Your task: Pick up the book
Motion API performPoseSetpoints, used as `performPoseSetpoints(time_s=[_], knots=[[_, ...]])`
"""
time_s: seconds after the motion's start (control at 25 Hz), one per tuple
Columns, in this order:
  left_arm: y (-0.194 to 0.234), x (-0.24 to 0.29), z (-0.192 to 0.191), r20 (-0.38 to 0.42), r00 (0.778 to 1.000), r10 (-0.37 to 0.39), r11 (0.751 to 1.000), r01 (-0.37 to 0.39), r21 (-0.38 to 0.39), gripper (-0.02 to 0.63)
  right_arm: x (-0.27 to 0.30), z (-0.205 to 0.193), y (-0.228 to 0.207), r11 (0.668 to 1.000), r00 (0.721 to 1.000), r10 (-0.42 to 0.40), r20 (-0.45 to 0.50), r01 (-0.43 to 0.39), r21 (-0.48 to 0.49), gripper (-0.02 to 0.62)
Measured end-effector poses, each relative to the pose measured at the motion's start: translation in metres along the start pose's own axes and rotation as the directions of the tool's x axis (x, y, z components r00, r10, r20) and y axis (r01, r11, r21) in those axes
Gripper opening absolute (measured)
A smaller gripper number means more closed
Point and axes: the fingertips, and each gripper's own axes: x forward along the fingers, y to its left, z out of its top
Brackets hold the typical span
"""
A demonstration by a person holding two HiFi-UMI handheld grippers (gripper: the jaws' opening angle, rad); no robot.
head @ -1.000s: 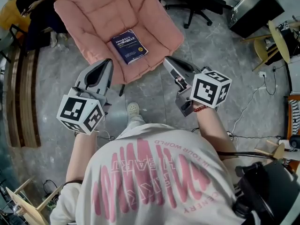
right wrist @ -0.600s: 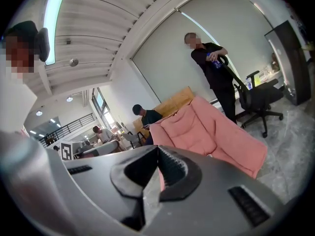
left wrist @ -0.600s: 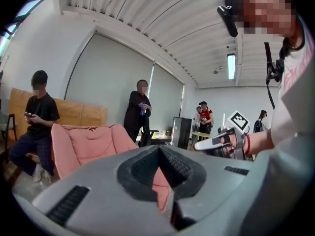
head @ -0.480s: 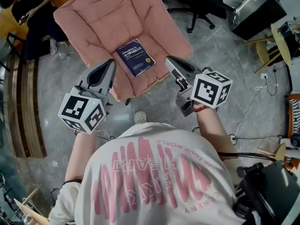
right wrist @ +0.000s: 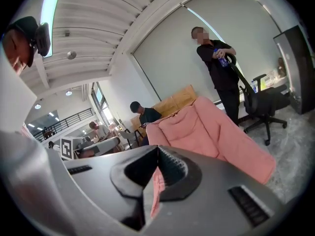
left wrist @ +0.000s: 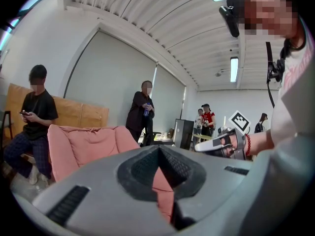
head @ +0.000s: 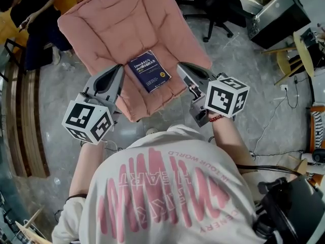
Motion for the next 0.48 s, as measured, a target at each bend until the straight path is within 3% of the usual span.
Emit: performPoseSetpoints(time_s=[0.24, 0.48], knots=[[0.013, 0.017, -0.008, 0.012, 1.000, 0.015, 1.000, -0.015, 0.001, 0.008, 0.018, 0.006, -0.021, 1.000, 1.000, -0.005, -0.011, 0.005, -0.023, 0.011], [0.041, 0.031, -0.032, -0.005, 0.994, 0.113, 0.993, -0.113, -0.040, 0.008, 0.058, 0.007, -0.043, 0.996, 0.994, 0.070, -0.083, -0.074, -0.042, 0.011]])
